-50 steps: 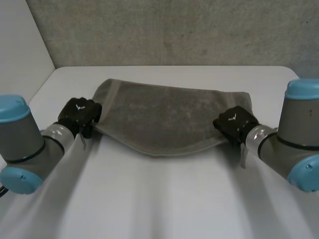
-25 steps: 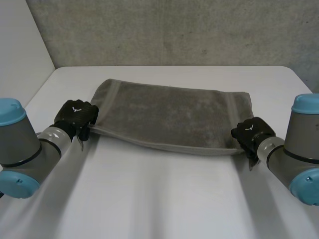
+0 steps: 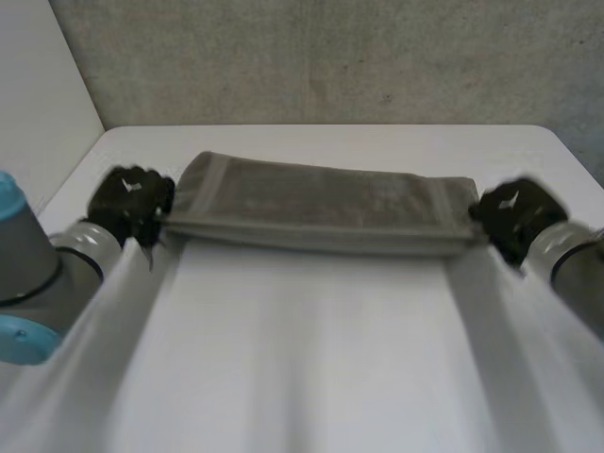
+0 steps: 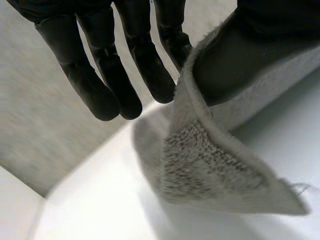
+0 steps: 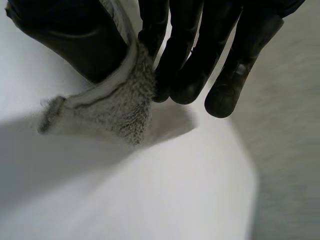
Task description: Fold the towel.
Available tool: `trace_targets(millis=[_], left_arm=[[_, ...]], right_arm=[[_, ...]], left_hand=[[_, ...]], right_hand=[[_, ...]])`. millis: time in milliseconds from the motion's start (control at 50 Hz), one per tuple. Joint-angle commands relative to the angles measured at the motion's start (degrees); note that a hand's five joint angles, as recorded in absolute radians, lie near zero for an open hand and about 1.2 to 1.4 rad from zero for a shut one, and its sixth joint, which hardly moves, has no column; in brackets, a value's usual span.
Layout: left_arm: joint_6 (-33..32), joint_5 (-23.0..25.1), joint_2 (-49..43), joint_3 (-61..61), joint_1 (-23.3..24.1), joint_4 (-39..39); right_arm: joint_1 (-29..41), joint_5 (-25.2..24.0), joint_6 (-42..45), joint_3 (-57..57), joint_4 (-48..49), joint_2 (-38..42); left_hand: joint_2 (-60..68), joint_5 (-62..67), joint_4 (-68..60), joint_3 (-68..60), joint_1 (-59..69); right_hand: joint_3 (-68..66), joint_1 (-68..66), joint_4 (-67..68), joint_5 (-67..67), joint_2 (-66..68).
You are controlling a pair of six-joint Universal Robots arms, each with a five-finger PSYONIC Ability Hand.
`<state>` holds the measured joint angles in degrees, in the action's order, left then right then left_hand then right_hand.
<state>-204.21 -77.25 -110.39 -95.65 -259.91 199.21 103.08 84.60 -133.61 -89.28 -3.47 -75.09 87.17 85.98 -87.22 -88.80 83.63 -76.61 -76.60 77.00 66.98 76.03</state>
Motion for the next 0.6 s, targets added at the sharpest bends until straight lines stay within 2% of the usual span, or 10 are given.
trace_targets(millis=[20, 160, 300, 400, 480, 600], left_arm=[[0.39, 0.26, 10.46, -0.33, -3.15, 0.21], [-0.40, 0.87, 17.92, -3.92, -3.77, -0.23], [-0.84, 0.96, 19.68, -9.03, -3.85, -0.23], [-3.74, 1.40, 17.75, -11.76, -3.94, -0.14], [-10.31, 1.84, 12.41, -12.81, -3.94, -0.58], [-15.34, 1.84, 6.95, -12.72, -3.94, -0.32]], right_arm=[[-1.65, -4.71, -0.07, 0.59, 2.32, -10.69], [-4.72, -6.73, 0.28, 0.42, -5.04, -13.33], [-6.31, -7.08, 0.63, -1.33, -9.89, -13.15], [-7.45, -6.99, 2.39, -3.27, -11.65, -12.45], [-9.30, -8.13, 4.50, -4.59, -12.97, -10.70], [-9.65, -10.33, 4.68, -4.50, -13.14, -8.67]], left_hand=[[-7.17, -15.98, 7.22, 8.80, -3.63], [-7.17, -15.98, 7.22, 8.80, -3.63], [-7.17, -15.98, 7.22, 8.80, -3.63], [-7.17, -15.98, 7.22, 8.80, -3.63], [-7.17, -15.98, 7.22, 8.80, -3.63], [-7.17, -15.98, 7.22, 8.80, -3.63]], right_hand=[[-3.39, -3.40, 3.00, 3.02, 3.97], [-3.39, -3.40, 3.00, 3.02, 3.97], [-3.39, -3.40, 3.00, 3.02, 3.97], [-3.39, -3.40, 3.00, 3.02, 3.97], [-3.39, -3.40, 3.00, 3.02, 3.97], [-3.39, -3.40, 3.00, 3.02, 3.97]])
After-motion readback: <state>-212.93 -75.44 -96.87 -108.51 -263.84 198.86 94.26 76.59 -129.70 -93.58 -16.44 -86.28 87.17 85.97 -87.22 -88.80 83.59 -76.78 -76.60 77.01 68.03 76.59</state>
